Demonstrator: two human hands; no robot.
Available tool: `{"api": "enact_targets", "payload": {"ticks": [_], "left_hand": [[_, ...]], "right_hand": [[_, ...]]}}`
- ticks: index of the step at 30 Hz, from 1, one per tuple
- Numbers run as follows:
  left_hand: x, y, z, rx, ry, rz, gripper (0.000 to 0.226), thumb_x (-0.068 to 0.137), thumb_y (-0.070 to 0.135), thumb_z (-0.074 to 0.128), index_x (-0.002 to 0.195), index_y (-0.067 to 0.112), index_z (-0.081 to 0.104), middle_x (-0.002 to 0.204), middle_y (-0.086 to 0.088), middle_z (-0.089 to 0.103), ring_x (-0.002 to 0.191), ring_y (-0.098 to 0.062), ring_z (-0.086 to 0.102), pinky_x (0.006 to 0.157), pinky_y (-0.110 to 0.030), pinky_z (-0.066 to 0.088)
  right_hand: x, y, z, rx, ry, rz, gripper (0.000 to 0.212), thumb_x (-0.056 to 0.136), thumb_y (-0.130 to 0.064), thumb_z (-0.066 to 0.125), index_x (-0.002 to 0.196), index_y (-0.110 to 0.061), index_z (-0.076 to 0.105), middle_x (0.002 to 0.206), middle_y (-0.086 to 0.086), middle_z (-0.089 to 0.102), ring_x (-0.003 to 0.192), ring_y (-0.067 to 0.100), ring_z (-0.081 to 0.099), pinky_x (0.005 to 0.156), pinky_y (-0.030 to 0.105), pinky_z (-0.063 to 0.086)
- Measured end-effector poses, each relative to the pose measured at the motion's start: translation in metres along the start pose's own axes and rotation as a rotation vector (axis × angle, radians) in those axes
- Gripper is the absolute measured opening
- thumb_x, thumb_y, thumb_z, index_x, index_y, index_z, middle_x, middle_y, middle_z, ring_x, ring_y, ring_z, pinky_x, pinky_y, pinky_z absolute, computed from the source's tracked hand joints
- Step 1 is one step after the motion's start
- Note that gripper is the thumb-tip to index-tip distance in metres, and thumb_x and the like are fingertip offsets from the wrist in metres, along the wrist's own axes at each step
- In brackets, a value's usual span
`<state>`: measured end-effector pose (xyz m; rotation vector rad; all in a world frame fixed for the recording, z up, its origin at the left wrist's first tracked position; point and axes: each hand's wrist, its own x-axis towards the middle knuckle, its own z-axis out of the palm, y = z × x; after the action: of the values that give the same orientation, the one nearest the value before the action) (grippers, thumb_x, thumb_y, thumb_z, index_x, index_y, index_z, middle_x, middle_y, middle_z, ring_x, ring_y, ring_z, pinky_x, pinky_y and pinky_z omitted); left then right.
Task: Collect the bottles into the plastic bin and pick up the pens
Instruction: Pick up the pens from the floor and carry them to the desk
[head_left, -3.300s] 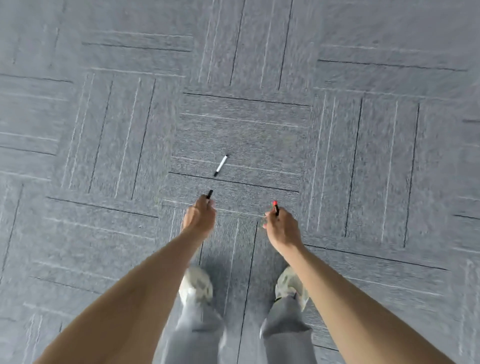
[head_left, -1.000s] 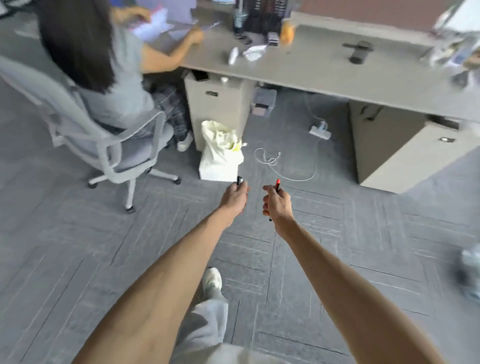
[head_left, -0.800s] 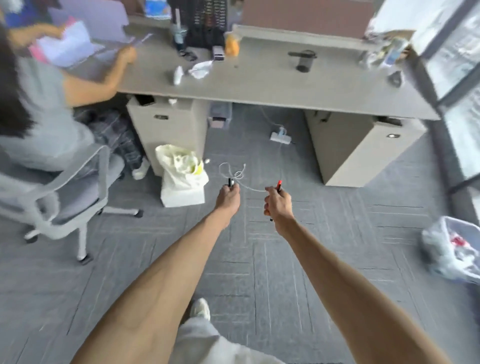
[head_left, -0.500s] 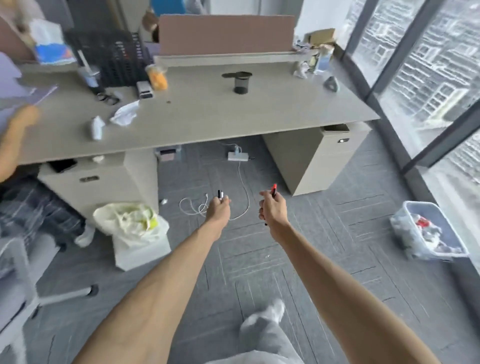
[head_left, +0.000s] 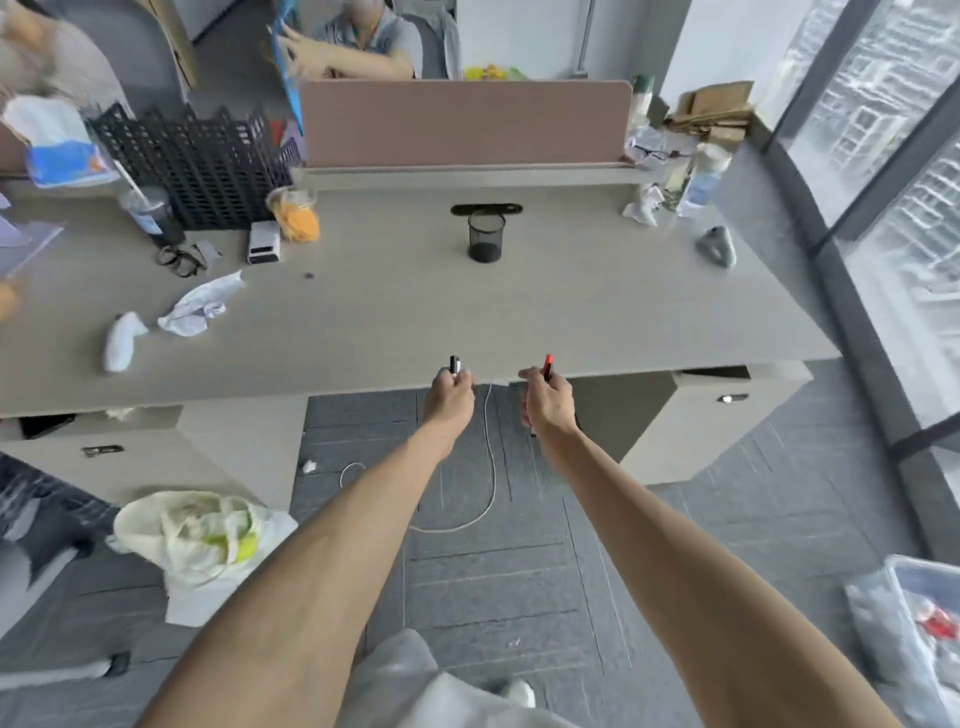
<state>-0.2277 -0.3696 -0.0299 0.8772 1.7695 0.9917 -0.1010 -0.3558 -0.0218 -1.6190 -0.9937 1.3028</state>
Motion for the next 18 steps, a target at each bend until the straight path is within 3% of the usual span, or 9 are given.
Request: {"api": "enact_targets", "payload": {"ticks": [2,4,6,8,11,13,14,18], "left_hand": [[0.036,0.015,0.011,-0.005,0.017,-0.014,0.023,0.091,0.037,0.039,0.083,0.019,0.049,0.094,-0.024,0.063,0.083,-0.047,0.057,0.068,-0.035,0.035],[0.074,0.030,0.021,0.008,0.027,-0.020,0.023,0.092,0.037,0.038,0.087,0.018,0.051,0.109,-0.027,0.064,0.101,-0.046,0.060,0.068,-0.035,0.037],[0.115,0.046,0.030,0.015,0.032,-0.032,0.024,0.093,0.037,0.038,0.090,0.018,0.052,0.112,-0.025,0.064,0.105,-0.044,0.061,0.071,-0.040,0.045],[0.160,0.062,0.040,0.017,0.037,-0.042,0.024,0.093,0.036,0.037,0.088,0.018,0.052,0.114,-0.025,0.064,0.107,-0.043,0.060,0.084,-0.048,0.051],[0.228,0.085,0.057,-0.005,0.033,-0.048,0.024,0.093,0.035,0.037,0.081,0.018,0.050,0.114,-0.025,0.064,0.107,-0.044,0.060,0.089,-0.049,0.050],[0.271,0.104,0.066,0.001,0.015,-0.047,0.026,0.093,0.036,0.037,0.079,0.018,0.049,0.114,-0.025,0.064,0.107,-0.045,0.060,0.089,-0.049,0.050],[0.289,0.114,0.069,0.001,0.006,-0.045,0.028,0.092,0.038,0.037,0.079,0.017,0.050,0.114,-0.026,0.063,0.107,-0.046,0.060,0.089,-0.050,0.050],[0.347,0.155,0.072,0.025,0.017,-0.040,0.046,0.090,0.042,0.035,0.101,0.004,0.057,0.117,-0.025,0.063,0.108,-0.044,0.059,0.091,-0.049,0.049]], "right_hand": [[0.034,-0.019,0.004,0.006,-0.034,-0.002,0.023,0.096,-0.023,0.041,0.081,-0.023,0.058,0.060,-0.005,0.046,0.050,0.011,0.039,0.049,0.026,0.030],[0.072,-0.034,0.009,0.000,-0.057,0.004,0.024,0.098,-0.018,0.038,0.085,-0.018,0.058,0.058,-0.003,0.045,0.047,0.012,0.038,0.046,0.026,0.030],[0.112,-0.048,0.015,-0.020,-0.063,0.001,0.024,0.099,-0.021,0.038,0.085,-0.014,0.057,0.061,-0.002,0.048,0.049,0.012,0.040,0.046,0.025,0.031],[0.151,-0.062,0.023,-0.058,-0.045,-0.015,0.030,0.099,-0.027,0.039,0.078,-0.015,0.055,0.067,-0.001,0.054,0.055,0.014,0.045,0.048,0.026,0.035],[0.214,-0.084,0.038,-0.129,-0.017,-0.027,0.038,0.092,-0.045,0.038,0.071,-0.019,0.057,0.077,0.002,0.063,0.071,0.026,0.057,0.068,0.034,0.049],[0.255,-0.097,0.047,-0.195,0.009,-0.031,0.046,0.077,-0.058,0.033,0.070,-0.021,0.061,0.075,0.003,0.061,0.093,0.034,0.061,0.091,0.047,0.049],[0.273,-0.105,0.051,-0.212,0.006,-0.034,0.047,0.077,-0.059,0.033,0.071,-0.022,0.061,0.074,0.002,0.060,0.095,0.035,0.062,0.092,0.047,0.049],[0.327,-0.146,0.061,-0.205,-0.056,-0.073,0.039,0.100,-0.042,0.037,0.093,-0.013,0.063,0.070,-0.001,0.057,0.064,0.015,0.056,0.062,0.028,0.044]]}}
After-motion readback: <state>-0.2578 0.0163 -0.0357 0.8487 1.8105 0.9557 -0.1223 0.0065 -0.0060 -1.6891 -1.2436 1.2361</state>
